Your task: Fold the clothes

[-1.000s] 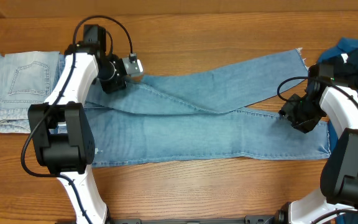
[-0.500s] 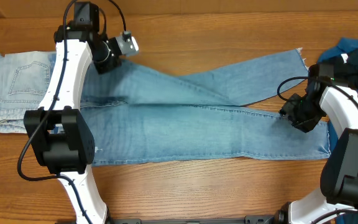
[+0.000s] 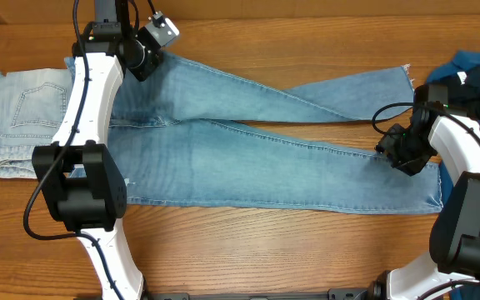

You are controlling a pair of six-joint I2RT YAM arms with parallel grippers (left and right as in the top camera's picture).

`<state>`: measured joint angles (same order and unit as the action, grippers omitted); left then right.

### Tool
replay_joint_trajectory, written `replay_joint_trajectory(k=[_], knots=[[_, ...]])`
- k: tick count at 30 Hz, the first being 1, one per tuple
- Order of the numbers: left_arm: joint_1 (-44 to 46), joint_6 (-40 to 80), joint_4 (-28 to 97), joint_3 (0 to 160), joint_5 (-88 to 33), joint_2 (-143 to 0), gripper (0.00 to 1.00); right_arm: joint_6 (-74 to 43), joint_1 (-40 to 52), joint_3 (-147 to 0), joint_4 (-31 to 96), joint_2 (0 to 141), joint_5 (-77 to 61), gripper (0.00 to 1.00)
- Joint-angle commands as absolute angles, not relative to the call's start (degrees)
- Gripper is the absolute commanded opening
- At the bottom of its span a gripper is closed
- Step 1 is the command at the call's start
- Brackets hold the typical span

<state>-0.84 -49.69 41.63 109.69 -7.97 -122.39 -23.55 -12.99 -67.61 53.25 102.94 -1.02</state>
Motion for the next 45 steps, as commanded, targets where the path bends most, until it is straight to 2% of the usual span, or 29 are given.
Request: replay_joint_trajectory(k=[1, 3, 7, 12, 17, 23, 30, 32, 35, 45], knots=[[-1.26, -47.51, 41.74, 111.37, -8.58, -125.32, 0.04, -21.67, -12.91, -68.71, 50.41, 102.89, -0.47, 0.56], [-1.26, -47.48, 41.8, 111.37, -8.56, -125.49, 0.04, -23.86, -13.19, -68.77, 48.36, 102.89, -2.59, 0.56], [-1.19, -46.59, 41.74, 111.39, -7.66, -125.47, 0.04, -37.65, -14.85, -68.75, 40.82, 102.89, -13.45, 0.56], [-1.13, -46.24, 41.52, 112.05, -4.47, -124.4, 0.04, -50.26, -14.55, -68.69, 33.65, 102.89, -16.86, 0.56], [-1.04, -46.24, 40.45, 112.05, -4.51, -119.98, 0.04, -55.9, -13.28, -68.6, 31.33, 105.03, -16.93, 0.57], [-1.04, -46.24, 40.71, 112.05, -4.47, -118.02, 0.04, -57.25, -10.74, -68.6, 26.41, 112.2, -21.08, 0.53], [-1.04, -46.24, 42.17, 112.05, -4.47, -117.95, 0.04, -55.33, -10.98, -68.66, 19.9, 112.81, -24.77, 0.52], [-1.04, -46.24, 42.17, 112.05, -4.49, -117.95, 0.04, -55.57, -10.98, -68.73, 19.92, 112.22, -25.1, 0.52], [-1.04, -46.24, 42.61, 112.05, -4.49, -117.95, 0.04, -58.67, -11.75, -68.71, 20.27, 111.87, -23.14, 0.6], [-1.04, -46.24, 43.51, 112.05, -4.49, -117.95, 0.04, -62.94, -12.49, -68.71, 14.96, 111.87, -16.05, 0.61]])
